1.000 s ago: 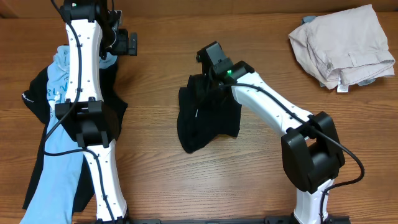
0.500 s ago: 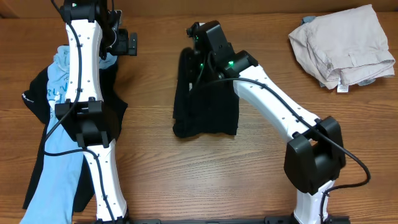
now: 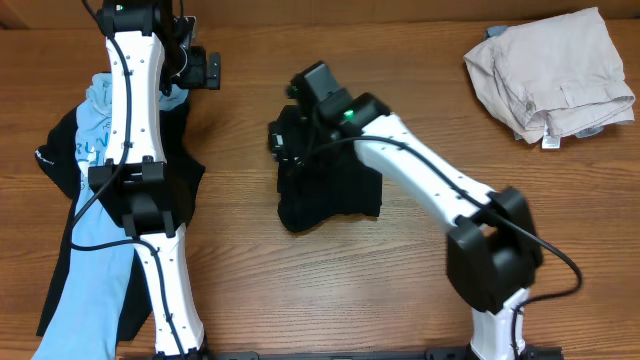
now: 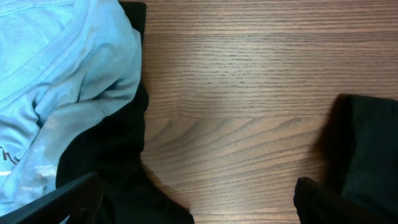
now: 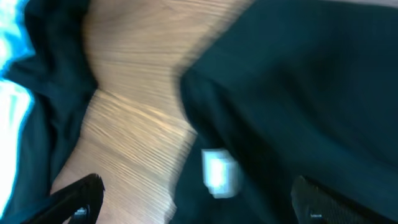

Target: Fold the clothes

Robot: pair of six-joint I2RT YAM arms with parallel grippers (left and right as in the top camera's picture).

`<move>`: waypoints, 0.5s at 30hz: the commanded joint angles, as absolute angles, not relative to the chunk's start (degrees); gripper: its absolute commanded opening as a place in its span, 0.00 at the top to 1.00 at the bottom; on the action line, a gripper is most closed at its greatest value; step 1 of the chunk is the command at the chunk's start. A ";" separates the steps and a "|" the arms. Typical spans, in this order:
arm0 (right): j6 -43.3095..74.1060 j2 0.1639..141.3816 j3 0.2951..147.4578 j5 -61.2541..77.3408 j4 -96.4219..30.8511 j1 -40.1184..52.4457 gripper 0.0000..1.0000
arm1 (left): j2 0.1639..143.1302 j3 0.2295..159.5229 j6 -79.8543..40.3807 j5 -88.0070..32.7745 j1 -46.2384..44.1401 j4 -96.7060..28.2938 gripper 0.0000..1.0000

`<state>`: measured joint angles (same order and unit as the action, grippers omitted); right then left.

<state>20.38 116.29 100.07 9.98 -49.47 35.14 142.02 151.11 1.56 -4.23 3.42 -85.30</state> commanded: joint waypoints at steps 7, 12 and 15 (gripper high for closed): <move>24.47 111.70 93.56 9.21 -59.35 30.15 0.84 | 142.10 151.13 1.06 -4.49 3.84 -85.32 0.00; 28.73 113.19 84.66 14.59 -53.30 31.40 0.96 | 142.10 151.13 1.06 -4.47 3.84 -85.62 0.00; 29.04 114.13 80.95 17.61 -51.81 31.44 0.96 | 142.10 151.13 1.06 -4.49 3.84 -85.62 0.00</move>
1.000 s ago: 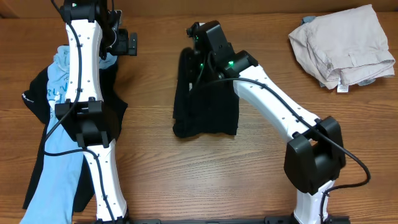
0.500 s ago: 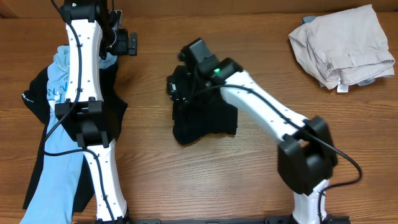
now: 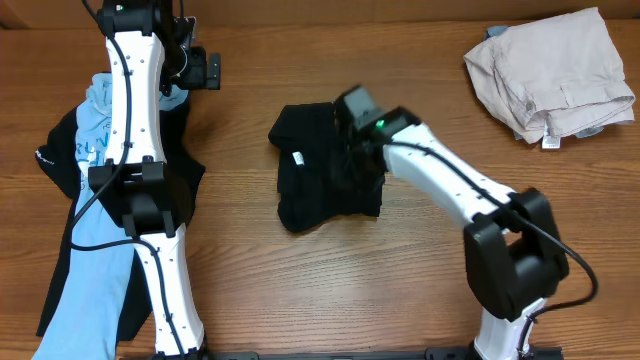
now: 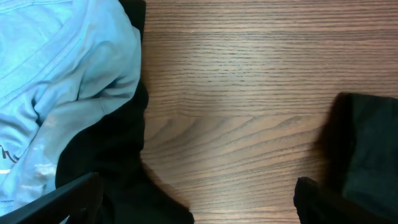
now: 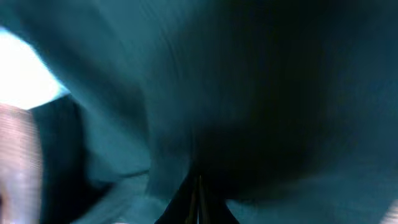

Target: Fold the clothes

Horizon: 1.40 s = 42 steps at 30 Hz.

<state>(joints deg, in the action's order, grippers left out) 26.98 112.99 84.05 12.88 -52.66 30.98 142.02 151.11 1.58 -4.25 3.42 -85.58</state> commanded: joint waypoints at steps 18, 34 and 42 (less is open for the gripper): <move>20.67 115.22 79.83 6.87 -50.37 14.17 0.89 | 142.10 151.13 1.06 -4.45 3.84 -85.93 0.00; 7.01 109.58 84.51 22.57 -51.83 8.32 0.72 | 142.12 151.13 1.06 -4.47 3.84 -85.47 0.00; 7.01 105.71 84.29 21.21 -54.59 19.25 0.44 | 142.12 151.15 1.04 -4.47 3.84 -85.25 0.00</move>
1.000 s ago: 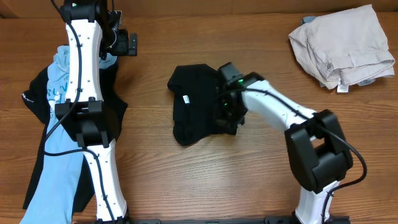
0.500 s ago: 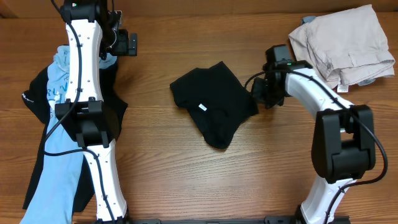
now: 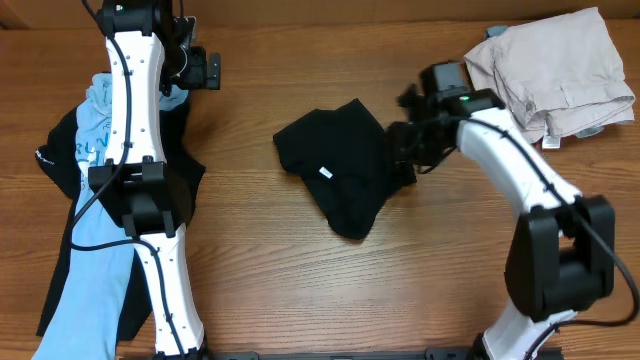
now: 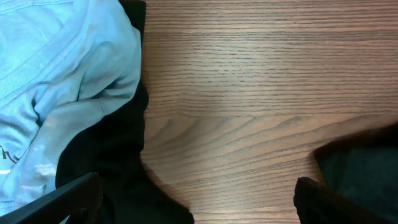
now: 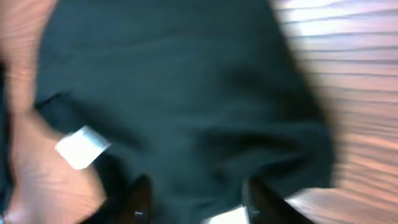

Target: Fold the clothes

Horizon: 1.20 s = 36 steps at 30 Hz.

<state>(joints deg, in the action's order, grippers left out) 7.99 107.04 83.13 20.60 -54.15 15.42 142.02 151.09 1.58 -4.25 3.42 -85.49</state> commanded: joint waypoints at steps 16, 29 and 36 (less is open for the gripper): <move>10.83 115.83 81.01 4.51 -57.45 31.11 0.20 | 142.12 151.13 1.06 -4.47 3.84 -85.97 0.00; 14.02 115.85 81.01 -9.30 -55.64 18.76 0.12 | 142.12 151.13 1.04 -4.49 3.84 -86.15 0.00; 15.29 115.79 83.99 -1.67 -53.47 4.40 0.05 | 142.12 151.13 1.04 -4.49 3.75 -86.32 0.00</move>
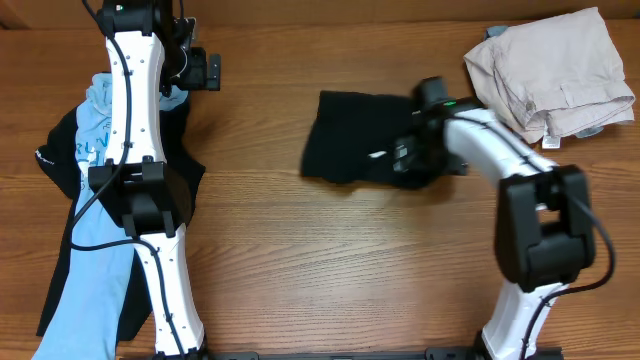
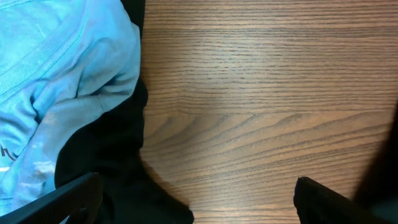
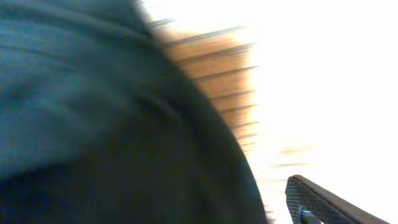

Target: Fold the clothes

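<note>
A black garment (image 1: 350, 145) with a small white tag (image 1: 377, 154) lies bunched in a rough rectangle at the table's middle, slightly right. My right gripper (image 1: 412, 160) is low at its right edge. In the blurred right wrist view, black cloth (image 3: 112, 137) fills the left, and one finger (image 3: 323, 199) stands far out at the lower right, so the jaws are open. My left gripper (image 1: 203, 70) hangs open at the back left with nothing between its fingers (image 2: 68, 199), over bare wood beside the pile.
A pile of light blue (image 1: 95, 130) and black clothes (image 1: 60, 150) lies along the left side, also seen in the left wrist view (image 2: 56, 74). Folded beige clothes (image 1: 550, 70) sit at the back right corner. The left arm's links stretch over the pile.
The black garment has shifted right and towards the back and is more compact. My right gripper, then closed on its right part, now has its jaws apart. The left arm has not moved.
My right gripper was open over the garment's back left corner. Then it was shut in the garment's middle. Later the garment lay spread further right with the gripper at its right edge. Now it lies bunched near the beige clothes, released.
</note>
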Robot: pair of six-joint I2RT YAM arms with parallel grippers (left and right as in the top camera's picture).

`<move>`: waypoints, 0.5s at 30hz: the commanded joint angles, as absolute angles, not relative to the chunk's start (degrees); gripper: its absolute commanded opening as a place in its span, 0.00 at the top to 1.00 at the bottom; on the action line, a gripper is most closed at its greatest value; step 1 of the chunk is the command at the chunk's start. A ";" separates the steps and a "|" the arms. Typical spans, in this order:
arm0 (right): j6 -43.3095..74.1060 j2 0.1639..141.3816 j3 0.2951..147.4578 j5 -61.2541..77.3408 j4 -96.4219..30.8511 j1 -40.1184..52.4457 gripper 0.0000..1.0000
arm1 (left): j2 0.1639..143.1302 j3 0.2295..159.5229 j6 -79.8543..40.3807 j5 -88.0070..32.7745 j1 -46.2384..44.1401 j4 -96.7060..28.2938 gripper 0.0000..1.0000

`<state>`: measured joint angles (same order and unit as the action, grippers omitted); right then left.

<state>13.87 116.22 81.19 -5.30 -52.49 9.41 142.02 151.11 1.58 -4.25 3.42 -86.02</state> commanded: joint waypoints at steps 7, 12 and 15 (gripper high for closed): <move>18.79 110.13 96.55 14.79 -62.46 -1.63 0.00 | 142.12 151.13 1.02 -4.51 3.73 -86.43 0.00; 37.17 103.28 98.37 15.11 -63.72 -0.08 0.00 | 142.12 151.13 1.02 -4.51 3.73 -86.43 0.00; 44.14 102.76 98.15 15.11 -63.86 2.37 0.00 | 142.12 151.13 1.04 -4.51 3.73 -86.35 0.00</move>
<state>32.51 104.09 97.32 13.15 -63.75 0.16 142.02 151.11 1.58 -4.25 3.42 -86.19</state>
